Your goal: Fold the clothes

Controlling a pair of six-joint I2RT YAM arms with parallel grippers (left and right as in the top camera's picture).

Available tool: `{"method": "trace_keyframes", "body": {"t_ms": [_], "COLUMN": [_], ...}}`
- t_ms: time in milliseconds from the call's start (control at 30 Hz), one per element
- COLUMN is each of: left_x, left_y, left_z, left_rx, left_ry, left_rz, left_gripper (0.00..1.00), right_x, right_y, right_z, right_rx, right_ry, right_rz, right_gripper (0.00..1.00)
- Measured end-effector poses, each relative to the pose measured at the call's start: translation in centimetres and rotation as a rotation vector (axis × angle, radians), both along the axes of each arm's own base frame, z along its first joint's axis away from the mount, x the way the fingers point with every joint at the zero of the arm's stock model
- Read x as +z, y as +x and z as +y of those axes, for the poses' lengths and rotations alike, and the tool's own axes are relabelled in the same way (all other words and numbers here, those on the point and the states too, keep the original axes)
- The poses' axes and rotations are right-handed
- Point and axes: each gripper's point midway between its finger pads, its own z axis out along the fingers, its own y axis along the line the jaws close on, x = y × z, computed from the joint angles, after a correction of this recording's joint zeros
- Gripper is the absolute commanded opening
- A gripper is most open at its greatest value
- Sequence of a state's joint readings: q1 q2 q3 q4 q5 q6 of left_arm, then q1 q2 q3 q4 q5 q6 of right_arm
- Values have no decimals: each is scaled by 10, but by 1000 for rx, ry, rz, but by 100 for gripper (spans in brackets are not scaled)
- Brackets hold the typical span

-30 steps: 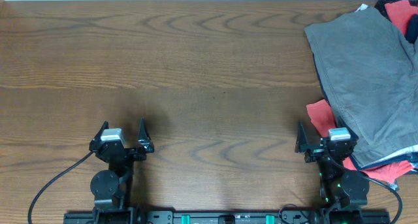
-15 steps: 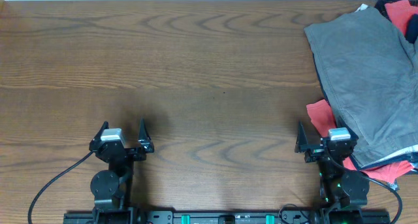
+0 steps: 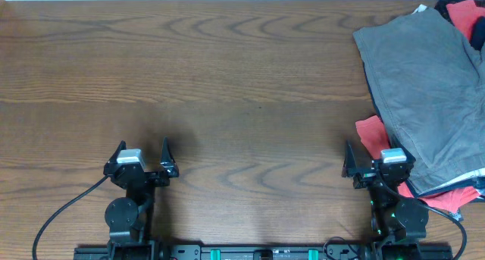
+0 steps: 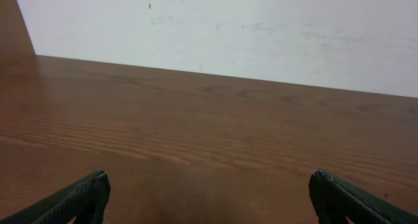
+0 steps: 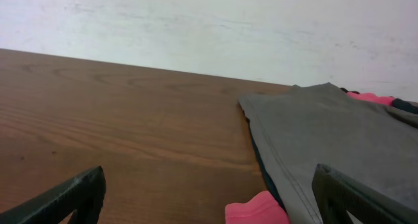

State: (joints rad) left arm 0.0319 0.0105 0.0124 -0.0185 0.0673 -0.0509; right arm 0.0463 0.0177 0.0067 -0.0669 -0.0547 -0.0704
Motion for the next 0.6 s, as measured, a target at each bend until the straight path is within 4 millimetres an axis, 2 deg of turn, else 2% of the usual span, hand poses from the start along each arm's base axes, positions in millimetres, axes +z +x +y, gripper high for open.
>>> {"method": "trace_keyframes", "body": {"t_ms": [133,333,433,500,600], "left_x": [0,0,-9,-16,-8], "left_y": [0,-1,-5,-7,-8], "left_z": [0,-3,-7,-8,-10], "left_rx": [0,-16,-34,-39,-47], "left_ry": [0,-24,-36,-42,-48], "left_rz": [-1,22,98,172,243], "left_gripper": [98,98,98,98,98], "right_x": [1,-7,-12,-6,10], "right_y": [0,0,-1,0,4], "right_z": [1,0,-6,-11,-16], "right_rx": [2,-12,-51,-78,-110], "right_ry": [25,95,101,94,85], "right_rz": [-3,51,119,150,191], "right_gripper": [99,99,99,99,99]}}
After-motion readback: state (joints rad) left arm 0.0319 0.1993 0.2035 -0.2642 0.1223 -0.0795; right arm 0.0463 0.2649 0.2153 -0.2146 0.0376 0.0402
